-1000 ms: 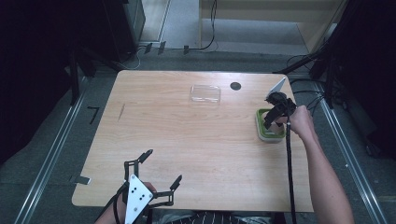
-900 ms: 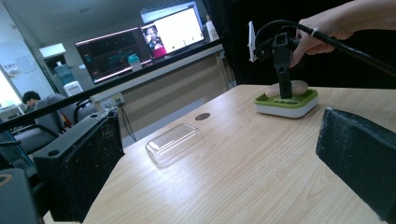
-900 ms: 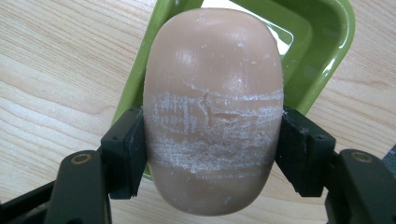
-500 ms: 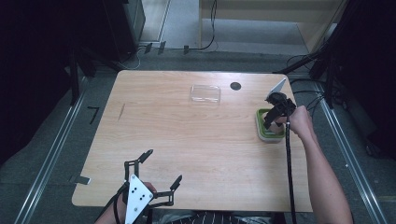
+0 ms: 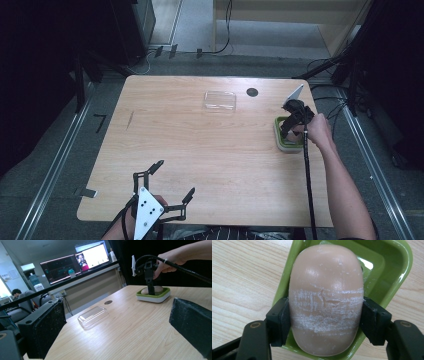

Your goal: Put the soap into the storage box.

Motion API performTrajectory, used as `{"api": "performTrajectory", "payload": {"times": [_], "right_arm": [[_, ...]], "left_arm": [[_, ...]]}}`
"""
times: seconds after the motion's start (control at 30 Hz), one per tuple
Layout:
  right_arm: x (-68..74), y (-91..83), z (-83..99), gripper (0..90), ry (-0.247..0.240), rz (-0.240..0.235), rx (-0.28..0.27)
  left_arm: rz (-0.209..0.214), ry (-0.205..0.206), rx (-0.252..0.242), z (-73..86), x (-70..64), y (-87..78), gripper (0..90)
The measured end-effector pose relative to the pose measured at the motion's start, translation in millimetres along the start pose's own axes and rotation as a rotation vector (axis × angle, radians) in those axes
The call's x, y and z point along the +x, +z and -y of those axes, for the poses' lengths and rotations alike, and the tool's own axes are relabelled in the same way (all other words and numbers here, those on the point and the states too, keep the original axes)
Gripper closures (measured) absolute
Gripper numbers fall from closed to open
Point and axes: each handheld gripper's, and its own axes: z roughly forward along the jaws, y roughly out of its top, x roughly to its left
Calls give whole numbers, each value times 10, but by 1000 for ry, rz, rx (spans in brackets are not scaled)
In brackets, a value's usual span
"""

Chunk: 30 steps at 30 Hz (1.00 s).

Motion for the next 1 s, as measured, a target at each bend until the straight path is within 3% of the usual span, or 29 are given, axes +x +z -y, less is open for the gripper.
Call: {"api": "performTrajectory", "payload": {"times": [0.43, 1.0], "right_arm": [[10, 41, -23, 333, 33, 17, 9], [31, 52, -34, 331, 32, 36, 14]], "left_arm": [[0, 1, -1, -1, 0, -1, 11], [0, -2, -1, 1, 3, -2, 11]]}}
